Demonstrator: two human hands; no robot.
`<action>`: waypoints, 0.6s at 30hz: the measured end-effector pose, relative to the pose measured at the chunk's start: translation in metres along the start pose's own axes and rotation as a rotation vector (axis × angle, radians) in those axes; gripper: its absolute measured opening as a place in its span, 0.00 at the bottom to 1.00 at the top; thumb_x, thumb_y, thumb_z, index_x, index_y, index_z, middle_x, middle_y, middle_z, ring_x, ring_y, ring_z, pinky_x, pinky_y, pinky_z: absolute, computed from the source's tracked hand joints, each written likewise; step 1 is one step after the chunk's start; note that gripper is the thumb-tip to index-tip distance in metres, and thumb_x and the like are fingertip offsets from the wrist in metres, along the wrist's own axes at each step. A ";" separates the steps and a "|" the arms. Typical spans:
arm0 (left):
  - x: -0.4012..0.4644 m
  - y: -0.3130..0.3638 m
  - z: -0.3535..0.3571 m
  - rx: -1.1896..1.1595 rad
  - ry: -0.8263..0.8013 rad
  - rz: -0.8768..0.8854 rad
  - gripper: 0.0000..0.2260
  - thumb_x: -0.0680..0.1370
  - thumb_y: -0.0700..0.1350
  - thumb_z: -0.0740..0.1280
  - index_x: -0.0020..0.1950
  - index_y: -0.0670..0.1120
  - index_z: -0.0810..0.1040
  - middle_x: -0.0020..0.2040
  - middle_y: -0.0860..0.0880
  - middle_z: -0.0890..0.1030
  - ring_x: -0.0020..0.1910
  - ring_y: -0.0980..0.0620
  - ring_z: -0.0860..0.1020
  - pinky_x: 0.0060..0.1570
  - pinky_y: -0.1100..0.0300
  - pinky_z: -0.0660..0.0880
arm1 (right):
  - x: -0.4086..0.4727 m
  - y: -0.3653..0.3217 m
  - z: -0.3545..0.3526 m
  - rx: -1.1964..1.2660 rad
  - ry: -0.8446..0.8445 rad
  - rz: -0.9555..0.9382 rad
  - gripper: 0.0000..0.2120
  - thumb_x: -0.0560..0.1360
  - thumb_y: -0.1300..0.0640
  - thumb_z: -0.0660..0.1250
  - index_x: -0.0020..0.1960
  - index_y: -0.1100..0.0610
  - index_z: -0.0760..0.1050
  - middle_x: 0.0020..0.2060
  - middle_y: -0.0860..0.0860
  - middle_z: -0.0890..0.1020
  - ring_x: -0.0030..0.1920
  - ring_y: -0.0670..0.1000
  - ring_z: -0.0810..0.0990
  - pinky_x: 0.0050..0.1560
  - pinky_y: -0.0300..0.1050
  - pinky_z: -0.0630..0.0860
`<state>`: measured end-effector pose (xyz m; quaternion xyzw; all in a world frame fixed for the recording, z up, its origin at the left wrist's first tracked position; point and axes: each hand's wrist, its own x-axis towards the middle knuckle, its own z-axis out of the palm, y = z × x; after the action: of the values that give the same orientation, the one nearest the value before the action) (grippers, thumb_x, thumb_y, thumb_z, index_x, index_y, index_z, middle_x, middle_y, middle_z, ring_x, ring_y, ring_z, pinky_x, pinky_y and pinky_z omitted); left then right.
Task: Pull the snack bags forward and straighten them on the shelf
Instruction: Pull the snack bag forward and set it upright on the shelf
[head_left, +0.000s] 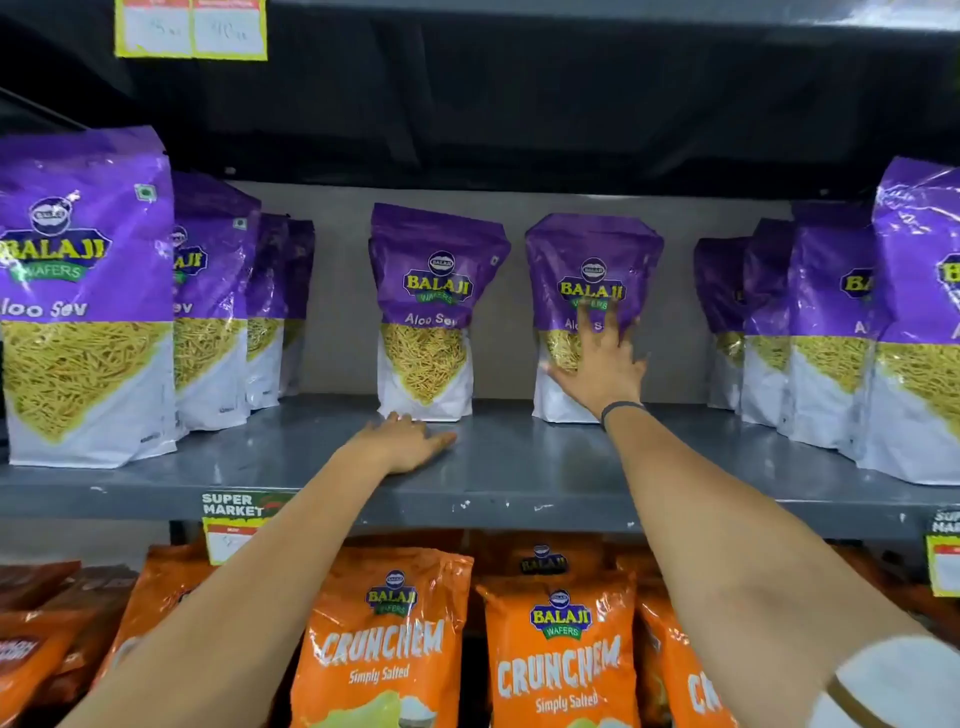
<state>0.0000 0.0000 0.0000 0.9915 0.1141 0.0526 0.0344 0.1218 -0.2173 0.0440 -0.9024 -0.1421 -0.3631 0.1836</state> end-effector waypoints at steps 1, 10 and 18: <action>0.000 -0.001 0.001 0.015 -0.024 0.007 0.30 0.82 0.61 0.44 0.81 0.50 0.57 0.81 0.41 0.57 0.80 0.42 0.55 0.78 0.44 0.54 | 0.001 0.000 0.003 0.002 -0.026 0.025 0.48 0.70 0.32 0.65 0.79 0.47 0.43 0.79 0.57 0.42 0.76 0.69 0.49 0.65 0.76 0.60; 0.002 -0.001 0.001 -0.033 -0.014 -0.027 0.31 0.81 0.62 0.46 0.79 0.47 0.61 0.81 0.44 0.59 0.80 0.45 0.58 0.78 0.46 0.56 | 0.014 0.001 0.017 0.086 -0.130 0.182 0.57 0.64 0.30 0.70 0.78 0.43 0.37 0.76 0.58 0.31 0.74 0.73 0.51 0.58 0.78 0.69; 0.001 -0.001 0.002 -0.031 -0.011 -0.028 0.30 0.81 0.62 0.47 0.79 0.48 0.61 0.80 0.43 0.60 0.79 0.44 0.59 0.77 0.45 0.57 | 0.013 -0.002 0.020 0.153 -0.088 0.232 0.54 0.66 0.40 0.76 0.78 0.41 0.42 0.77 0.60 0.37 0.67 0.69 0.64 0.57 0.67 0.76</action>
<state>0.0007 0.0014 -0.0015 0.9894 0.1272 0.0484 0.0511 0.1419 -0.2054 0.0403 -0.9112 -0.0721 -0.2873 0.2864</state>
